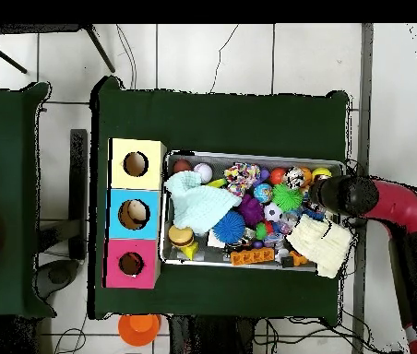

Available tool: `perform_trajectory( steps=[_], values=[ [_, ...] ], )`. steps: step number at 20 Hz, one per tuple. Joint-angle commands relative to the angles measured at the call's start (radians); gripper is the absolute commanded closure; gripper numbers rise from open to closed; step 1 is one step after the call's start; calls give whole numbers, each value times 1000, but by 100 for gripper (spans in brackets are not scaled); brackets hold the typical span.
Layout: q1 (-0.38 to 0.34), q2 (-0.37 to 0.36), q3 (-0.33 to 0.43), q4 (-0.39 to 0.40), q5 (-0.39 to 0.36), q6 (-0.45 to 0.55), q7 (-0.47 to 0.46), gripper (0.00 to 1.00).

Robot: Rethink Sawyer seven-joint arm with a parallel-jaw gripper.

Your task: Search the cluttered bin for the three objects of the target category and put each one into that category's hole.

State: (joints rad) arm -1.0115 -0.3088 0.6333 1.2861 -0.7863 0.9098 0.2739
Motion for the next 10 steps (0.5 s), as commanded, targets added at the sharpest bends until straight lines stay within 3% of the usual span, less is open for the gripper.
perform_trajectory(
  steps=[1,10],
  values=[
    [17,51,92,-68,-116,-304,-143,0],
    [33,121,77,-122,-148,-239,-148,0]
  ],
)
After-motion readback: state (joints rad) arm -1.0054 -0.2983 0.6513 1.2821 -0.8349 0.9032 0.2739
